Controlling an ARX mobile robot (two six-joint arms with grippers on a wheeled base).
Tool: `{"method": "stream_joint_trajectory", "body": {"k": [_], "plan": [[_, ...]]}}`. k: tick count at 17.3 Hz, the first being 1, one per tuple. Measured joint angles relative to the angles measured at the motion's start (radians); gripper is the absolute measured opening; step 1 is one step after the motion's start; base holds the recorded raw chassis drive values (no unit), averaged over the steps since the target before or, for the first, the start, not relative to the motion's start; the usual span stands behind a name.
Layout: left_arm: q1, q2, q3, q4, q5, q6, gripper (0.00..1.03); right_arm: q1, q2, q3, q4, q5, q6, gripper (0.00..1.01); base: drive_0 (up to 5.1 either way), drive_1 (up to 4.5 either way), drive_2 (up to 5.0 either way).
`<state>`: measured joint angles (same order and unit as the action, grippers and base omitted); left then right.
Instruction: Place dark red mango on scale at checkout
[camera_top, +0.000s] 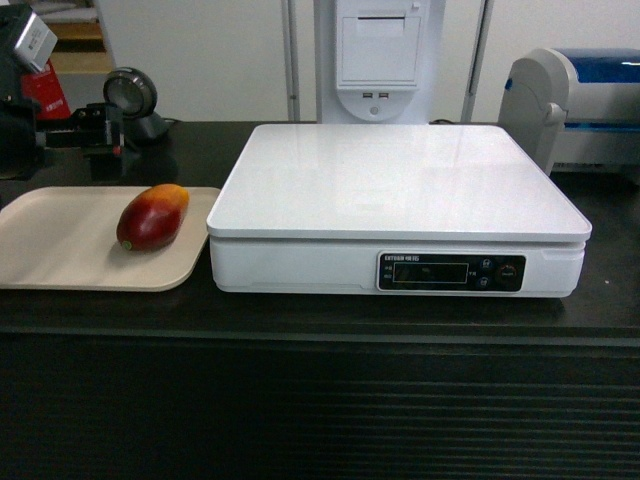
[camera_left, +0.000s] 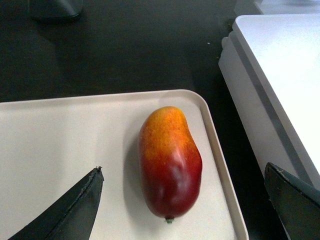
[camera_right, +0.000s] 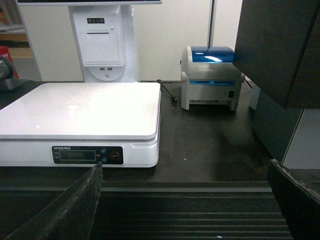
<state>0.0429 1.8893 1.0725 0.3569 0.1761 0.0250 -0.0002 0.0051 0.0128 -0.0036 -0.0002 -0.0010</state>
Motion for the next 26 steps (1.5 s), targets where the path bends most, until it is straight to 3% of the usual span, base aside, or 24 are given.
{"method": "stream_joint_trajectory", "body": {"k": [7, 14, 17, 26], "plan": [[-0.06, 0.157, 0.198, -0.085, -0.005, -0.026, 0.98, 0.0, 0.0, 0.0, 0.0, 0.0, 0.0, 0.98, 0.0, 0.0, 0.0], [-0.055, 0.257, 0.316, -0.156, -0.019, -0.015, 0.98, 0.0, 0.0, 0.0, 0.0, 0.0, 0.0, 0.98, 0.0, 0.0, 0.0], [-0.053, 0.302, 0.359, -0.176, -0.037, 0.008, 0.98, 0.0, 0.0, 0.0, 0.0, 0.0, 0.0, 0.98, 0.0, 0.0, 0.0], [-0.047, 0.354, 0.39, -0.196, -0.056, 0.033, 0.98, 0.0, 0.0, 0.0, 0.0, 0.0, 0.0, 0.98, 0.0, 0.0, 0.0]]}}
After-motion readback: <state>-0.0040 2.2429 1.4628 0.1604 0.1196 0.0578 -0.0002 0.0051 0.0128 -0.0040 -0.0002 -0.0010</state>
